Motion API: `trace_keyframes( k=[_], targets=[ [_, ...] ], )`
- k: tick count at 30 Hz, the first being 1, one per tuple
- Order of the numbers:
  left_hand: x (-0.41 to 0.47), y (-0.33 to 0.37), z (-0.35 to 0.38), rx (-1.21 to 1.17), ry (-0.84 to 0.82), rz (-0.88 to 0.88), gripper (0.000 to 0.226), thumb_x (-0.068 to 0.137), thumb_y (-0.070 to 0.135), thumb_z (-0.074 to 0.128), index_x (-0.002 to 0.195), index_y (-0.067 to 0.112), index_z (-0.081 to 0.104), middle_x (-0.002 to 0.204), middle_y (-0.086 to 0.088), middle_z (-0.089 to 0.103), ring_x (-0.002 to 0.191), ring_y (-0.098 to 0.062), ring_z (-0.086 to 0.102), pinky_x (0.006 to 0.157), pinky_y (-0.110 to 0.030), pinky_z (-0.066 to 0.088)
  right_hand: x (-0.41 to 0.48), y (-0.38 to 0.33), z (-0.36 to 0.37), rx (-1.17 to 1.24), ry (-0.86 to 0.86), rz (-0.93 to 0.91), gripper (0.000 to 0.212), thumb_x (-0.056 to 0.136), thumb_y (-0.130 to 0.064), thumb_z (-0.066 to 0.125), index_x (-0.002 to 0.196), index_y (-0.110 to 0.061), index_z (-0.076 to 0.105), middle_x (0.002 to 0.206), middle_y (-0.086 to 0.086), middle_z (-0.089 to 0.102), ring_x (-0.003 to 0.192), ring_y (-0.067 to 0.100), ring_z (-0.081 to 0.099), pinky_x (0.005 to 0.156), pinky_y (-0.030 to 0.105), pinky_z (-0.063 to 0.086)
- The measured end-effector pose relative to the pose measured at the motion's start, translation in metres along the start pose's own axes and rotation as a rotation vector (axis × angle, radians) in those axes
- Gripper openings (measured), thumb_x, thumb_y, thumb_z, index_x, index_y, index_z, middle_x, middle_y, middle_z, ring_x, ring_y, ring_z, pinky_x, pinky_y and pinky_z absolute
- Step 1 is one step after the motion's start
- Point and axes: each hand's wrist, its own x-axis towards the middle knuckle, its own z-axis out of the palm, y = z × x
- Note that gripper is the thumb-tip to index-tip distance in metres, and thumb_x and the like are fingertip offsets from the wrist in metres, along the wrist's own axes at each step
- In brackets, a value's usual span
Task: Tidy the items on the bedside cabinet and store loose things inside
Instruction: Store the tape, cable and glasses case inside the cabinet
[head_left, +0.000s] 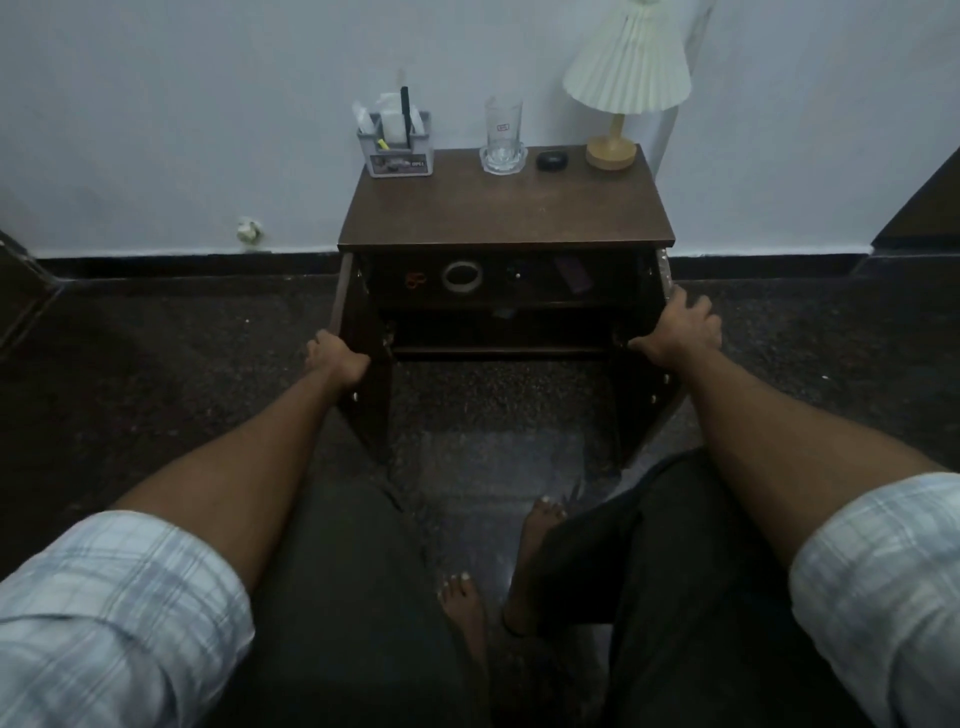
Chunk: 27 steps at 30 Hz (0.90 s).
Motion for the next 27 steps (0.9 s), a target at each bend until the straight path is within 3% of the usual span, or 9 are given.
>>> trace_keyframes(
  k=[5,11,18,22,27],
  targets=[
    [-0.008,-0.006,0.004,-0.021,-0.031,-0.015,0.073,0.088,0.019,0.069,0.146,-0.004,0.031,0.147,-0.026,0.044,0.134,-0.042,0.046,0.109,-0.047,0.045,-0.004,0.013,-0.001,0.027,-0.132,0.083,0.097,0.077,-0.038,0.081,0.153,-0.025,0.021,0.156,0.020,0.020,0.141,0.047,0.026,0.108,0.059,0.036],
    [-0.013,-0.013,0.002,-0.009,-0.048,-0.004,0.061,0.091,0.017,0.066,0.142,-0.001,0.037,0.141,-0.026,0.050,0.129,-0.042,0.052,0.104,-0.047,0.049,-0.027,0.019,0.008,0.003,-0.201,-0.062,0.091,0.084,-0.035,0.076,0.154,-0.026,0.020,0.159,0.017,0.016,0.144,0.045,0.023,0.112,0.058,0.034],
    [-0.021,-0.024,0.007,0.192,-0.071,0.219,0.054,0.095,0.013,0.058,0.145,0.007,0.040,0.138,-0.026,0.055,0.128,-0.045,0.052,0.108,-0.047,0.045,-0.045,0.019,0.013,-0.044,-0.195,-0.103,0.072,0.093,-0.014,0.064,0.154,-0.020,0.025,0.162,0.019,0.005,0.145,0.043,0.022,0.115,0.055,0.034],
    [-0.025,-0.025,0.010,0.218,-0.022,0.297,0.048,0.096,0.011,0.053,0.143,0.006,0.045,0.140,-0.026,0.055,0.128,-0.047,0.052,0.106,-0.048,0.044,-0.043,0.021,0.015,-0.105,-0.179,-0.095,0.049,0.093,-0.008,0.061,0.140,-0.011,0.047,0.150,0.020,0.027,0.134,0.041,0.041,0.109,0.051,0.043],
    [-0.025,-0.017,0.021,0.235,-0.013,0.345,0.055,0.100,0.014,0.051,0.153,0.007,0.036,0.139,-0.025,0.057,0.129,-0.044,0.053,0.107,-0.046,0.044,-0.046,0.003,0.023,-0.092,-0.159,-0.126,0.045,0.092,-0.010,0.061,0.135,-0.012,0.050,0.142,0.018,0.035,0.121,0.040,0.054,0.100,0.047,0.051]
  ],
)
